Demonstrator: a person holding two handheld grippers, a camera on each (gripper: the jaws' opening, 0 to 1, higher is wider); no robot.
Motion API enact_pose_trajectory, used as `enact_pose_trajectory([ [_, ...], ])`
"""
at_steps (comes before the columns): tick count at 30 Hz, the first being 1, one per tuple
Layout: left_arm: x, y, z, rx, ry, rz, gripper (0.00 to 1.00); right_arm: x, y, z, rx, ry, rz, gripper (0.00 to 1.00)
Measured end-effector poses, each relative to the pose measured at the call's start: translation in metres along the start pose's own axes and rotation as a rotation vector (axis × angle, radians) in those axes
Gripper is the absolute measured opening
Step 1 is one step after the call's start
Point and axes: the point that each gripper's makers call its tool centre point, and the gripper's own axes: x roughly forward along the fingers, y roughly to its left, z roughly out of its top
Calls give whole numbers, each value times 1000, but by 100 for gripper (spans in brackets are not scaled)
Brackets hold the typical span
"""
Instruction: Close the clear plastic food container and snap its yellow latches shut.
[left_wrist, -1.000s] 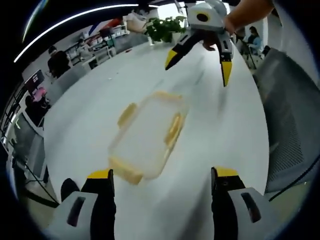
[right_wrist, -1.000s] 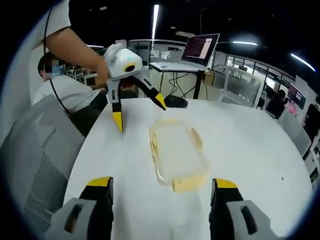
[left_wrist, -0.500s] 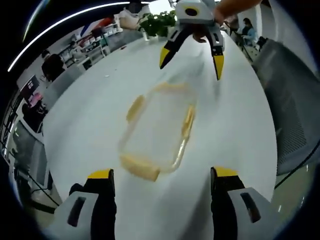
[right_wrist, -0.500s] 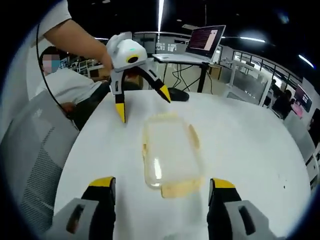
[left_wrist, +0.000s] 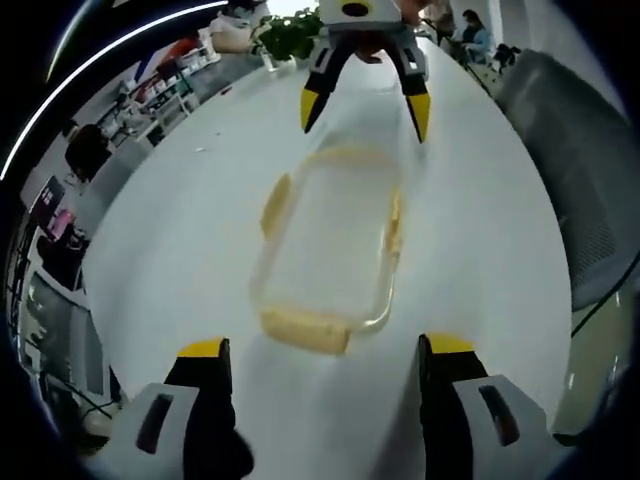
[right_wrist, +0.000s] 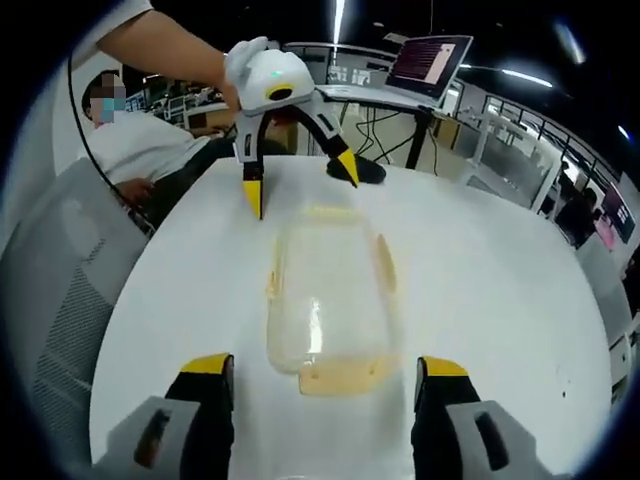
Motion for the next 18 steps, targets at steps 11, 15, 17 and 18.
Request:
enact_pose_trajectory([
  [11, 4, 9, 1, 83, 33, -43, 74, 9, -11, -13, -13, 65, 6, 70],
  [15, 5, 14, 1, 126, 54, -63, 72, 12, -11, -13, -19, 75, 19, 69],
  [17, 6, 16, 0, 136, 61, -73, 72, 14, -12, -15, -15, 86, 24, 67],
  [18, 6, 16, 0, 138, 65, -83, 72, 15, -11, -16, -15, 93, 30, 67],
])
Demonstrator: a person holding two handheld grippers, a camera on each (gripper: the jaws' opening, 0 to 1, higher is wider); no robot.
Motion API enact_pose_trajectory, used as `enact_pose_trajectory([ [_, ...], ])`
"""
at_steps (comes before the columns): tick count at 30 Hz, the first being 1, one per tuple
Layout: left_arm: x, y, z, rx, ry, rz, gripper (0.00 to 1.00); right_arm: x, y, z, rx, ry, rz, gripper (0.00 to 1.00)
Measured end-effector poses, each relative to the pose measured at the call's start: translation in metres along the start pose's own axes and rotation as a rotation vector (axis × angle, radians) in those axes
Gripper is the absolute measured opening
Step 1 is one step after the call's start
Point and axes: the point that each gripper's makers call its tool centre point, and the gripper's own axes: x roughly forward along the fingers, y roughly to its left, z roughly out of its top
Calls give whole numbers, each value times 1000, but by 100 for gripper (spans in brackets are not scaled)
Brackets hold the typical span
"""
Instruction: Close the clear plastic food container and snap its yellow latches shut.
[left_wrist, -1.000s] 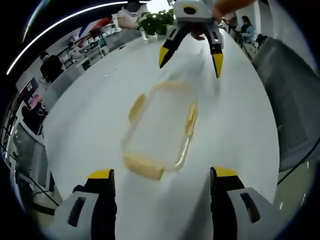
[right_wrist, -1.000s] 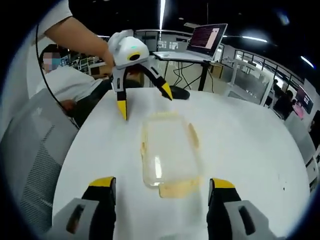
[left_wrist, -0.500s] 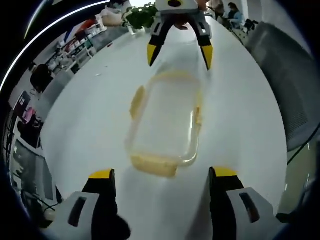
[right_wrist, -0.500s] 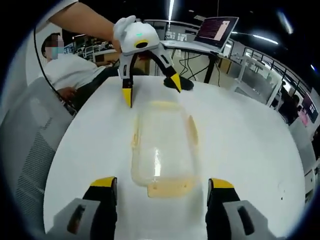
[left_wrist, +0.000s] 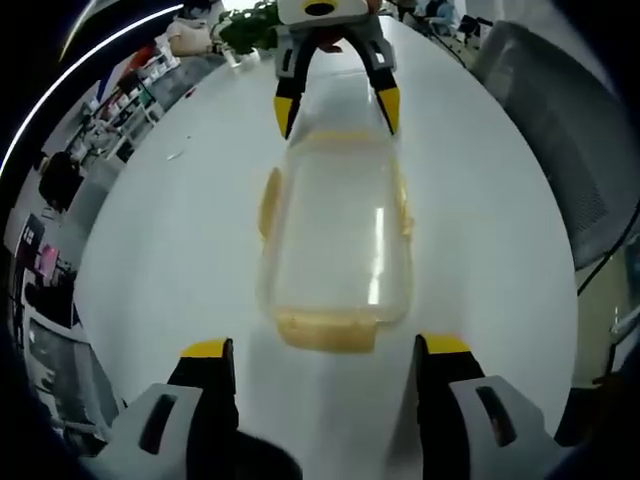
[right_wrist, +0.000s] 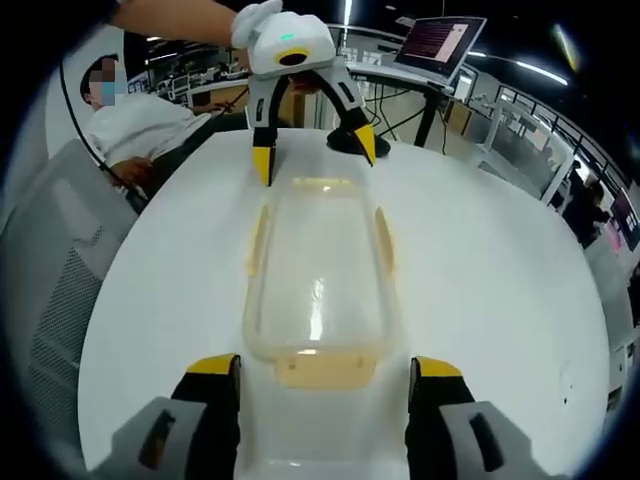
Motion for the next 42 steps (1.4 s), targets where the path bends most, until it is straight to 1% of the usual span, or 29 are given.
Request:
enact_pose_trajectory([
  [4, 2, -2, 0, 7, 6, -37, 70, 4, 0, 0, -2, 12, 9, 65],
  [6, 3, 0, 0, 3, 8, -43, 70, 5, 1, 0, -2, 20, 18, 63],
  [7, 4, 0, -1, -7, 8, -53, 69, 6, 2, 0, 6, 15, 26, 63],
  [8, 4, -3, -1, -38, 16, -70, 64, 7, 1, 0, 14, 15, 27, 62],
  [9, 5, -2, 1, -39, 7, -66, 62, 7, 0, 1, 17, 18, 30, 62],
  [11, 5, -4, 2, -29, 0, -77, 61, 7, 1, 2, 11, 19, 35, 59],
  [16, 7, -3, 1, -53, -4, -100, 60, 8, 2, 2, 15, 22, 56, 57],
  [19, 7, -8, 0, -54, -1, -134, 55, 8, 2, 3, 3, 21, 61, 53],
  [21, 7, -8, 3, -34, -13, -133, 54, 8, 3, 3, -1, 19, 64, 50],
  [22, 8, -8, 2, -36, -11, -140, 53, 8, 2, 3, -3, 18, 64, 49],
  [23, 8, -10, 2, -41, -10, -150, 49, 8, 2, 3, -5, 18, 65, 47],
  [24, 8, -13, 1, -62, -1, -169, 48, 7, 2, 2, -5, 22, 65, 46],
  [25, 8, -11, 2, -50, -4, -162, 48, 7, 2, 3, -11, 21, 66, 46],
  [29, 6, -10, 0, -39, -7, -166, 44, 7, 3, 2, -15, 20, 69, 43],
  [30, 6, -11, 0, -33, -6, -170, 43, 7, 3, 2, -18, 19, 71, 41],
  [31, 5, -11, -1, -19, -4, -172, 37, 6, 3, 2, -24, 20, 76, 38],
  [32, 6, -10, -2, -28, 0, -165, 37, 6, 1, 3, -22, 13, 62, 38],
  [33, 7, -9, -1, -38, -2, -164, 37, 6, 2, 2, -25, 21, 72, 37],
  [39, 7, -11, 0, -40, 29, -147, 38, 6, 3, 3, -19, 40, 68, 38],
  [42, 7, -10, -2, -40, 27, -152, 38, 6, 3, 2, -24, 51, 69, 38],
])
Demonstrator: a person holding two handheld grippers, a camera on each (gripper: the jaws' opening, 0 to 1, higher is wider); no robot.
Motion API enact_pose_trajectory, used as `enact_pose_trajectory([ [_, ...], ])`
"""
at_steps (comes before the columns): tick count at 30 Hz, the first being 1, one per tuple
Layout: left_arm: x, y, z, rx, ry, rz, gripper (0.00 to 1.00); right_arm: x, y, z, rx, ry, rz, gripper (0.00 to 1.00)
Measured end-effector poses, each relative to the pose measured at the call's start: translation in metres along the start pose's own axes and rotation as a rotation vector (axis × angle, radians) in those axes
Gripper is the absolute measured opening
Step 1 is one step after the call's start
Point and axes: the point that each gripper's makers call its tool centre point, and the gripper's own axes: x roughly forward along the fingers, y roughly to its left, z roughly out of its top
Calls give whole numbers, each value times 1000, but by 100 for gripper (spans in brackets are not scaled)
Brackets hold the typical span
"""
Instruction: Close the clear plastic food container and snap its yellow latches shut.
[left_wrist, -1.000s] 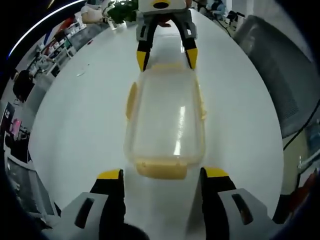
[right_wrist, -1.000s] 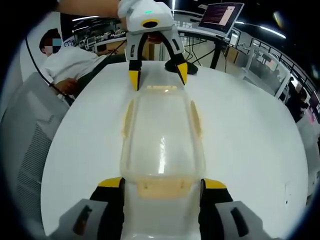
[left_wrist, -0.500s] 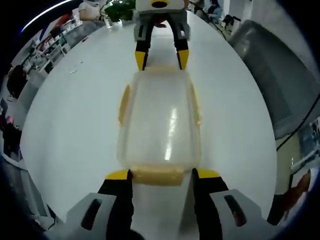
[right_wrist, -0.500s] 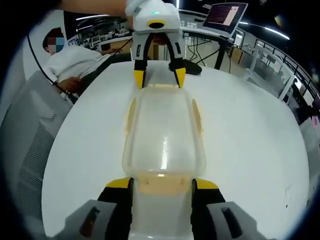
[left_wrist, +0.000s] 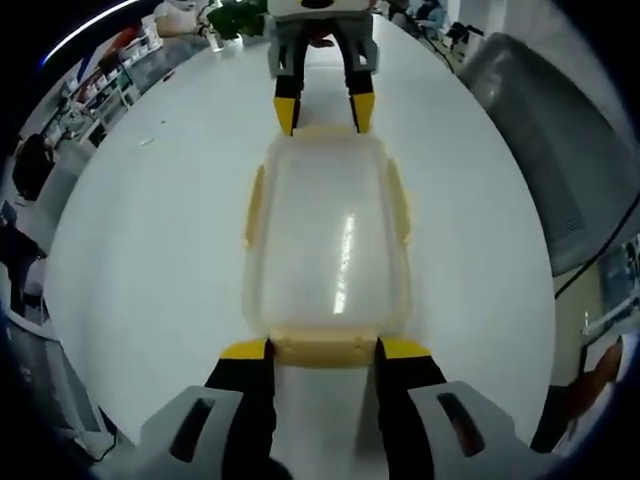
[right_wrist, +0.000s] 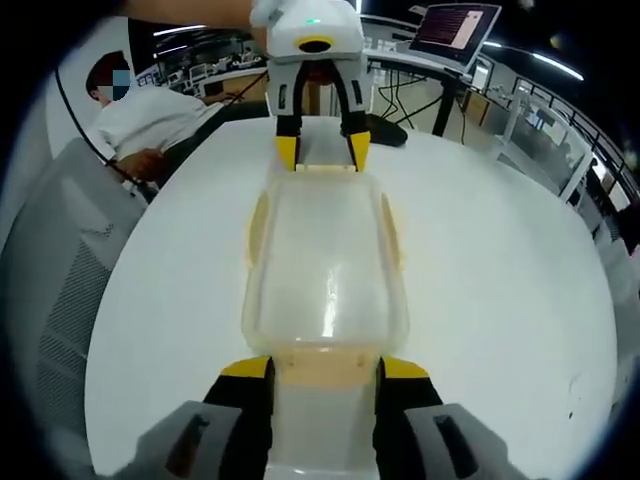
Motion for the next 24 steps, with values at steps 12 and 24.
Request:
enact_pose_trajectory([
  [12, 0, -1, 1, 8, -12, -12, 39, 1, 1, -1, -16, 33, 5, 38],
  [24, 0, -1, 1, -23, 19, -3, 37, 0, 1, -2, -7, 25, 7, 35],
])
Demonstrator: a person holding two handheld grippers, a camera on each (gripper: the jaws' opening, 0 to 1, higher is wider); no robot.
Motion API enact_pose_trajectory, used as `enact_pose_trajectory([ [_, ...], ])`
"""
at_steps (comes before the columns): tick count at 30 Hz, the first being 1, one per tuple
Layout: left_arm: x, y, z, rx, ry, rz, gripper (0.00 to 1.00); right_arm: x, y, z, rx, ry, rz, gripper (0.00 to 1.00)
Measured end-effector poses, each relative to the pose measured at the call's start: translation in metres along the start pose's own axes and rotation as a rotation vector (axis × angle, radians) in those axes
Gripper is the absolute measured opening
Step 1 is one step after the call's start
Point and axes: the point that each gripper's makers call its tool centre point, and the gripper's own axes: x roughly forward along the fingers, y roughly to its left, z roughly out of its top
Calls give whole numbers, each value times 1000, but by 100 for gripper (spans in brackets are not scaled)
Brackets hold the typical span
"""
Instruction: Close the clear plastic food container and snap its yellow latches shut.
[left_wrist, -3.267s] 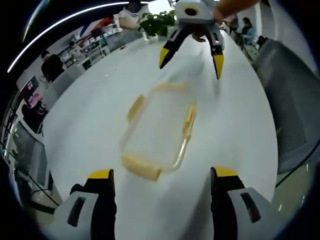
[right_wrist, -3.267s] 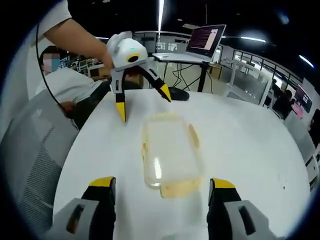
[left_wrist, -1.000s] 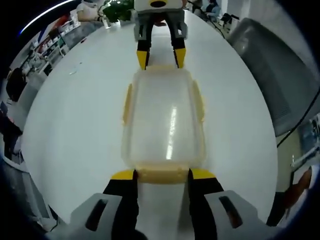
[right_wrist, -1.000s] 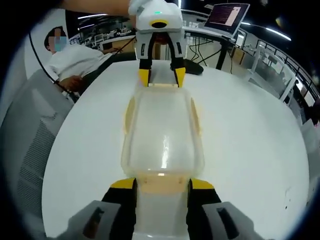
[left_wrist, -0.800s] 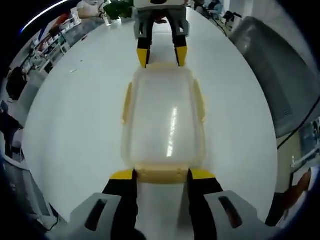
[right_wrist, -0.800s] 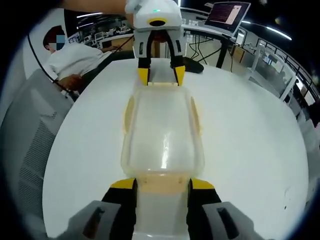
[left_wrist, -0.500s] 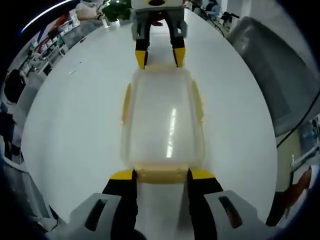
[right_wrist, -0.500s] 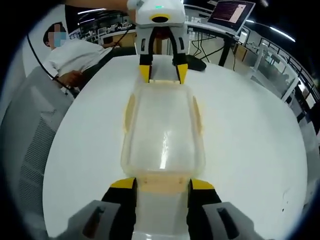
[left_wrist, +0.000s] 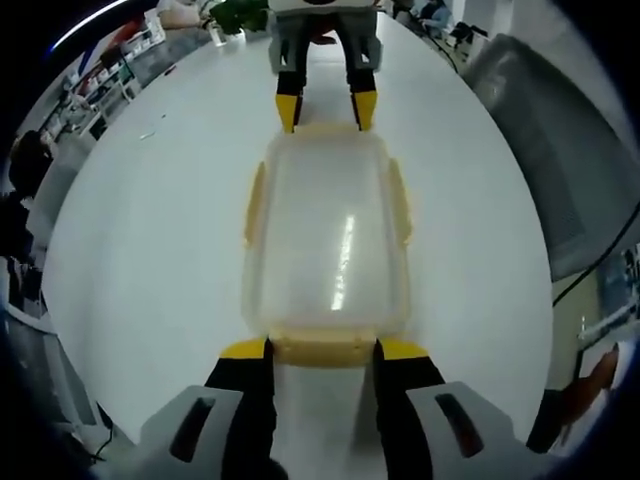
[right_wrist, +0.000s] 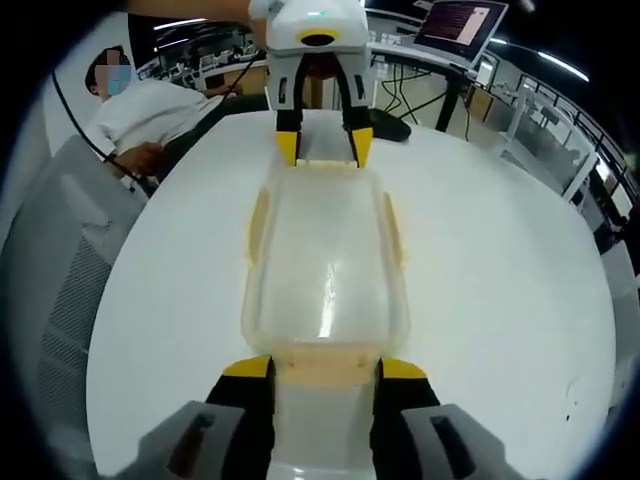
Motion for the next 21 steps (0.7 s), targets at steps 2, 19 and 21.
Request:
enact_pose_trajectory([
  [2, 0, 0, 0, -2, -5, 1, 37, 0, 0, 0, 1, -2, 0, 35],
  [19, -14, -1, 3, -11, 39, 58, 36, -13, 2, 10, -4, -15, -20, 34],
  [21, -16, -2, 4, -7, 47, 60, 36, -14, 3, 11, -11, -14, -21, 34],
])
